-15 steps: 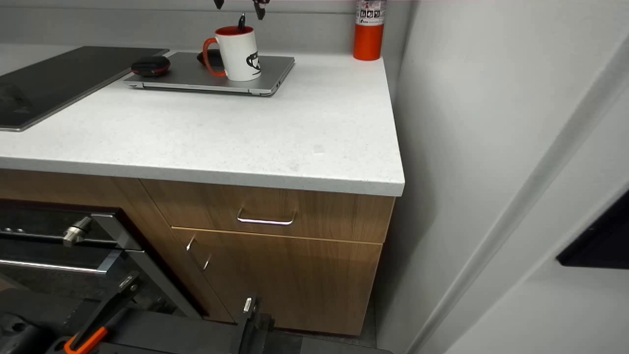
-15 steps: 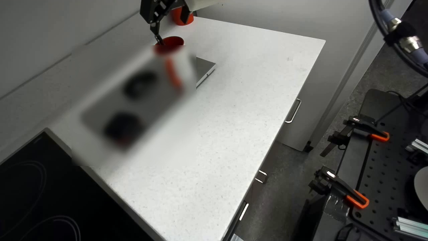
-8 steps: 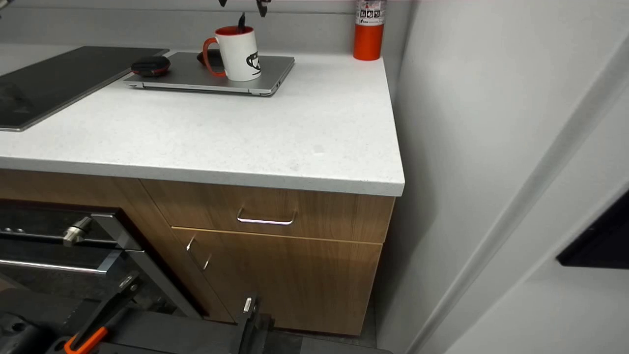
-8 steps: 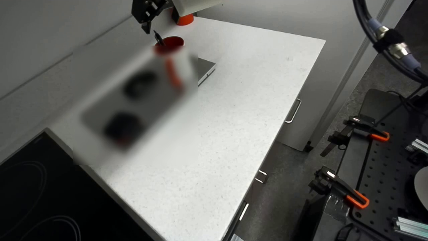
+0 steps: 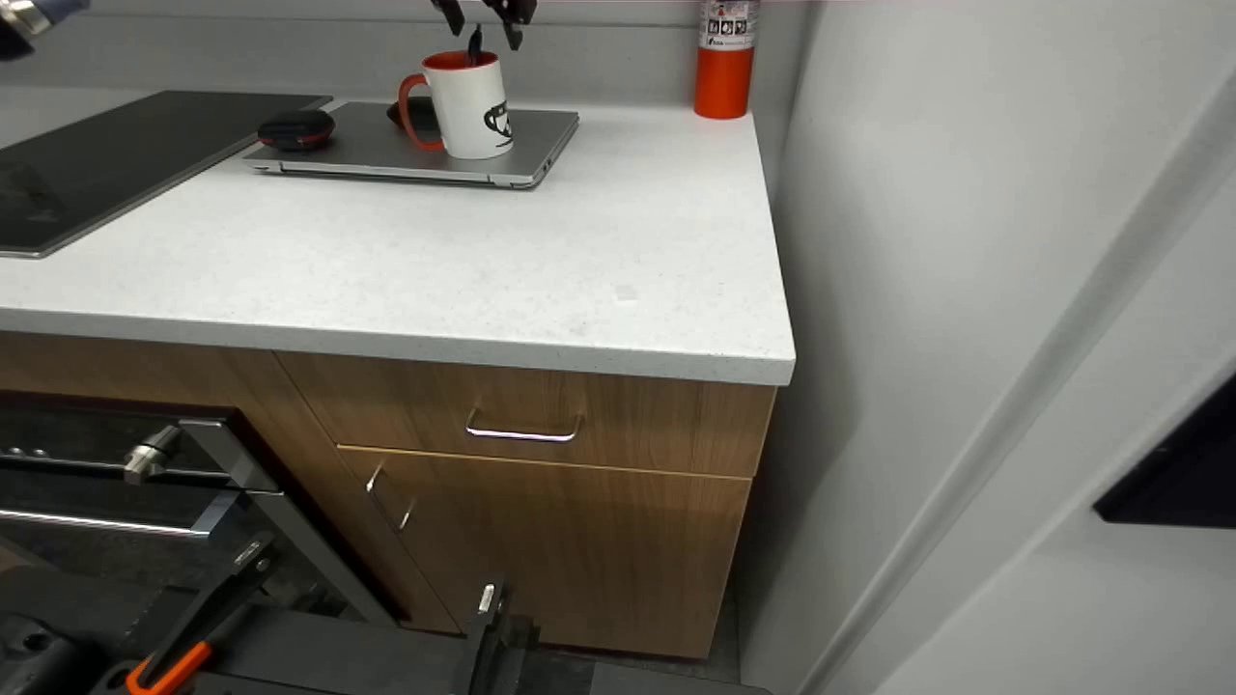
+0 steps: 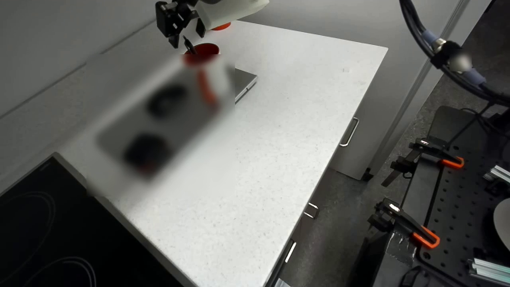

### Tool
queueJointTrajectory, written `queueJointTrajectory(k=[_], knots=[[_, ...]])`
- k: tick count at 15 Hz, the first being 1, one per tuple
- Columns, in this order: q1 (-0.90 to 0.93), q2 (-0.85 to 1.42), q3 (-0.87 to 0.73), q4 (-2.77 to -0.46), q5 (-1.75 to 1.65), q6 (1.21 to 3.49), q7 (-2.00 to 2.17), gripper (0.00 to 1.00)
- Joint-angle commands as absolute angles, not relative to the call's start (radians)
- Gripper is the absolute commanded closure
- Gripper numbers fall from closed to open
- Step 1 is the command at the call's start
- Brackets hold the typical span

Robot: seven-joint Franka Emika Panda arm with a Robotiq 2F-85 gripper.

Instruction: Take the pen from the white and orange cup and put it on the table

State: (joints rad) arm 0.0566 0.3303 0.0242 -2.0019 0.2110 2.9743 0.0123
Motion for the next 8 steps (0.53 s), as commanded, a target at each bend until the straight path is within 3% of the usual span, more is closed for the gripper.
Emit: queueJointTrajectory(k=[1,6,8], knots=[[0.038,0.373,0.041,-1.961,0.199,3.003,0.045,0.56],[0.024,0.365,0.054,-1.973,0.214,3.006,0.044,0.96],[0.029,0.347,0.05,-1.987,0.252,3.012,0.021,1.0]])
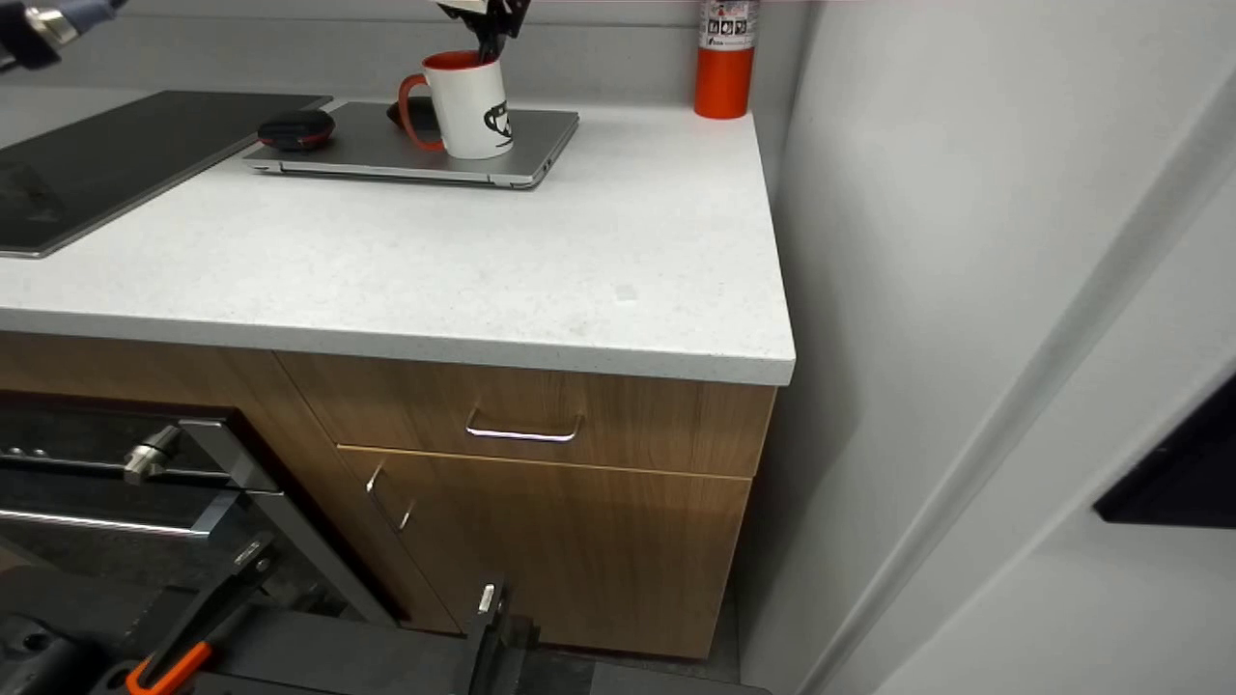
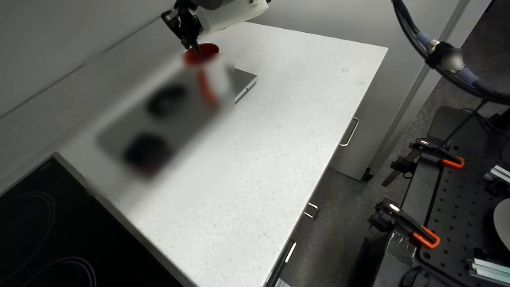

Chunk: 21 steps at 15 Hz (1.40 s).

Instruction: Take the pen from the white and orange cup and put it on the table

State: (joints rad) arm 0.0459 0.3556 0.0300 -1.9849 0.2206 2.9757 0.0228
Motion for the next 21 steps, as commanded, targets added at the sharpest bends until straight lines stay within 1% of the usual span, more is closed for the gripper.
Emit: queueJointTrajectory(k=[1,2,10,13,15,18,20,21], knots=[[0.03,0.333,0.049,-1.996,0.258,3.012,0.022,1.0],[0.03,0.32,0.051,-2.003,0.261,3.01,0.021,0.99],[0.004,0.116,0.04,-2.115,0.303,3.026,0.011,0.99],[-0.024,0.01,0.019,-2.187,0.313,2.974,-0.012,0.99],[-0.035,-0.032,-0.018,-2.238,0.237,2.911,0.01,0.99],[-0.059,-0.01,-0.057,-2.28,0.068,2.829,0.086,0.99],[-0.063,0.044,-0.071,-2.289,-0.029,2.795,0.147,0.99],[-0.059,0.069,-0.07,-2.286,-0.022,2.771,0.135,0.99]])
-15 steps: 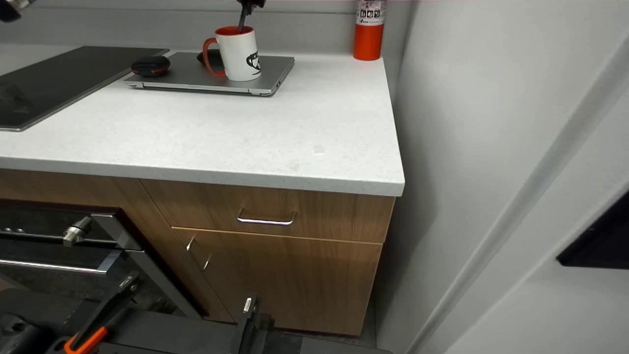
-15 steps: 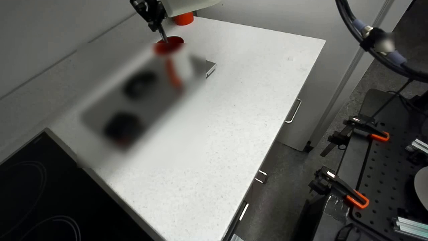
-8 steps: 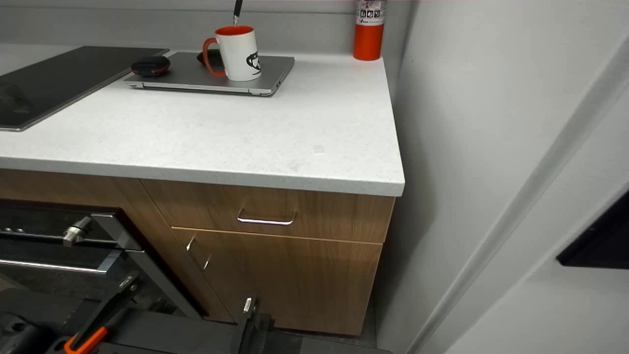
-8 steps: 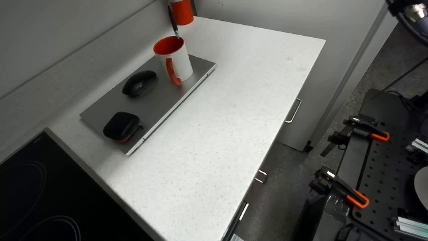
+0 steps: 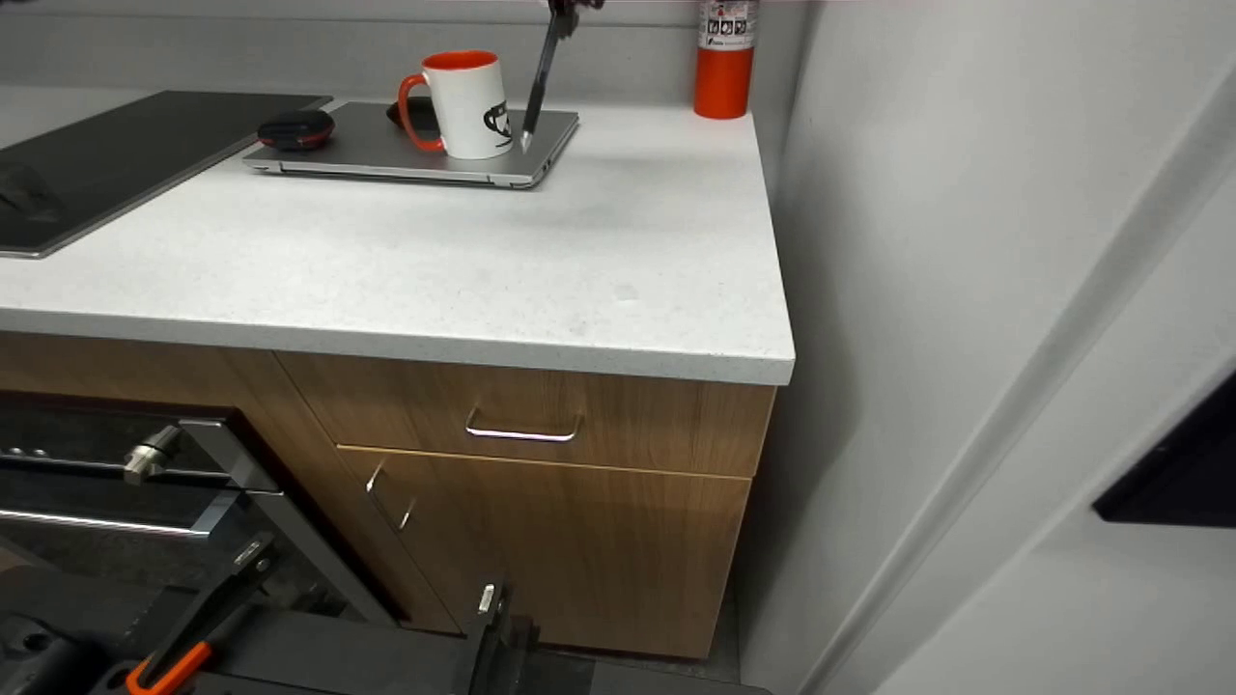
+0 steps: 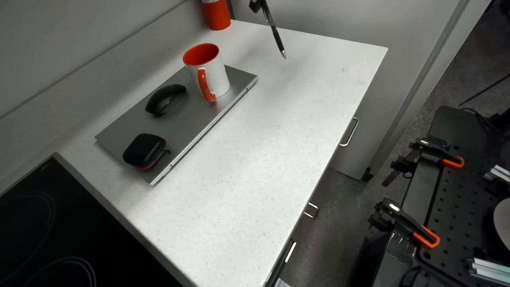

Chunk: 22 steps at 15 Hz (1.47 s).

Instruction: Take the pen from the white and orange cup and put it on the table

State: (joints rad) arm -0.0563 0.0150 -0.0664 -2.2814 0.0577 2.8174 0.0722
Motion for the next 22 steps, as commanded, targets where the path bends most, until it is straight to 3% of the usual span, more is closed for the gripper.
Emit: queueJointTrajectory(k=[1,7,8,10,17,19,22], knots=[[-0.054,0.106,-0.074,-2.277,-0.049,2.765,0.165,0.99],[0.007,0.28,-0.132,-2.184,-0.183,2.762,0.34,0.99],[0.011,0.295,-0.142,-2.173,-0.178,2.766,0.351,0.69],[0.012,0.306,-0.15,-2.16,-0.152,2.771,0.341,0.62],[0.004,0.297,-0.178,-2.131,-0.132,2.774,0.343,0.08],[0.002,0.296,-0.181,-2.125,-0.128,2.776,0.341,0.0],[-0.003,0.3,-0.177,-2.134,-0.133,2.785,0.313,0.0]])
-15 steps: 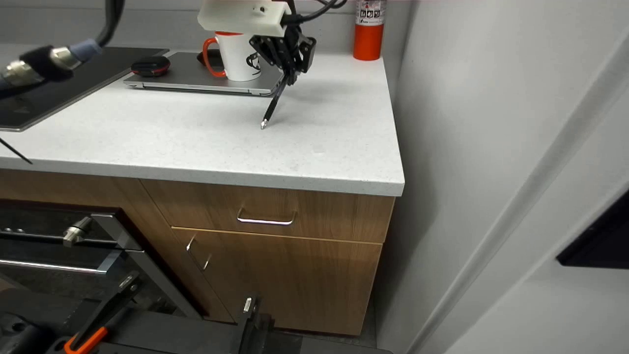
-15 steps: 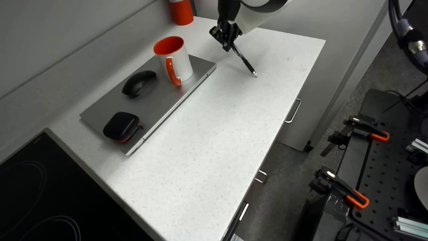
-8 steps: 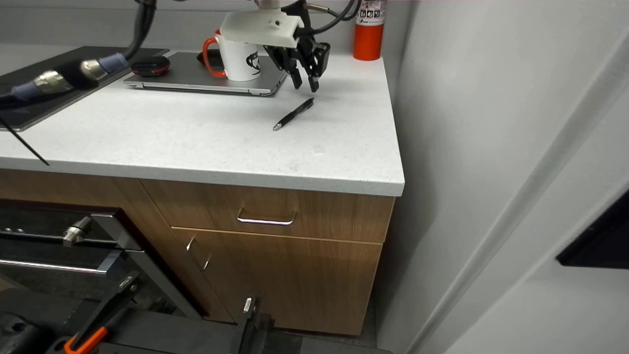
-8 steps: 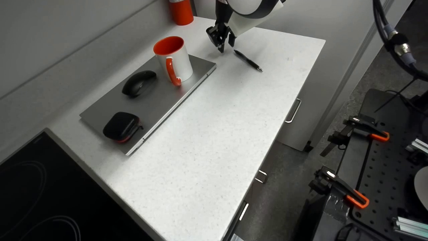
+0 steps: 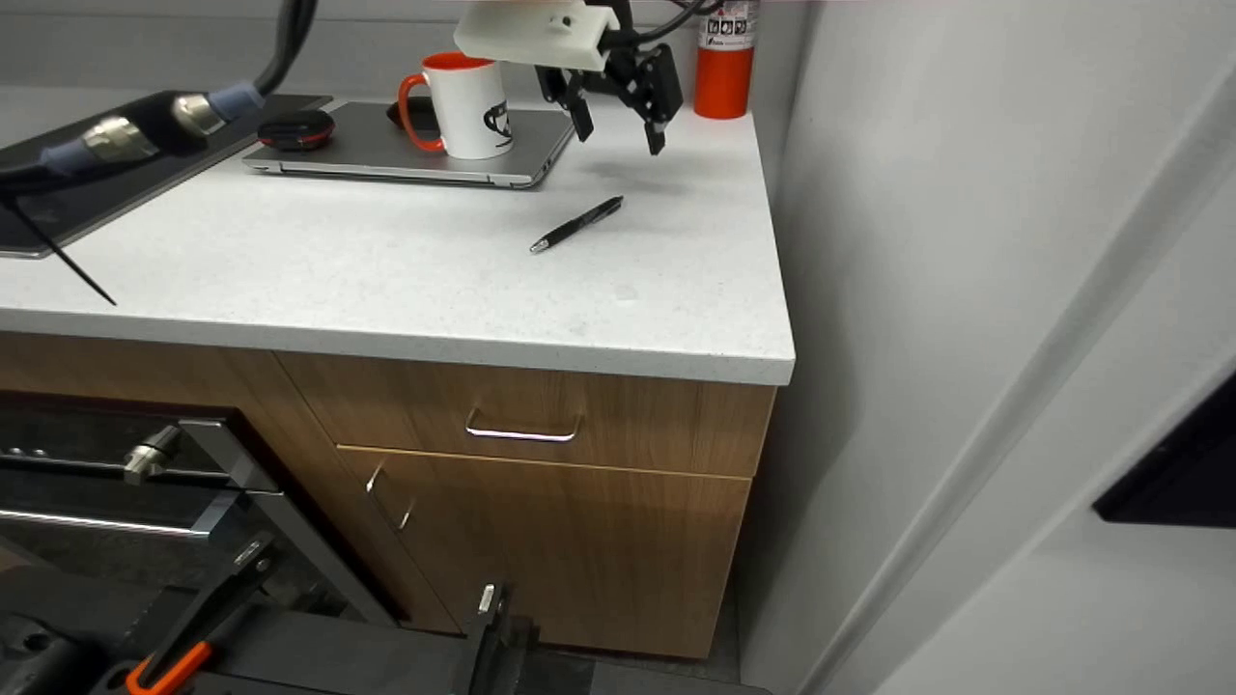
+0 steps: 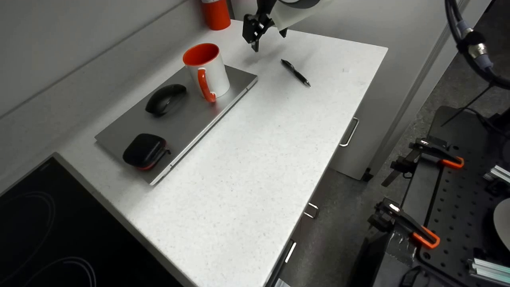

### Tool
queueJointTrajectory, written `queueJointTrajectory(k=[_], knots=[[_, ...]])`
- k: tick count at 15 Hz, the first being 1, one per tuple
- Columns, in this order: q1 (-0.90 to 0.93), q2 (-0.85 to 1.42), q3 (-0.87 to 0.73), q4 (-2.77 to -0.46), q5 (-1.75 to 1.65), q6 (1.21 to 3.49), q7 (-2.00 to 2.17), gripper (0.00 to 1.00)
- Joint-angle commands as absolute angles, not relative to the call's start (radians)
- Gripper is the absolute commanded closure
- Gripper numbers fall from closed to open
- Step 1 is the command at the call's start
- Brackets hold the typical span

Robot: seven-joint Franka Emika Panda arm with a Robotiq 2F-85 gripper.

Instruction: Take the pen from the white and orange cup and put it on the table

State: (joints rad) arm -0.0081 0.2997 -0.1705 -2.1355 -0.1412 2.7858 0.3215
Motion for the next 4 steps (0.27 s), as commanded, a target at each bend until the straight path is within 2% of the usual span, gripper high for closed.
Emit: queueJointTrajectory(k=[1,4], knots=[[-0.003,0.301,-0.177,-2.136,-0.133,2.785,0.313,0.0],[-0.003,0.301,-0.177,-2.138,-0.133,2.785,0.312,0.0]])
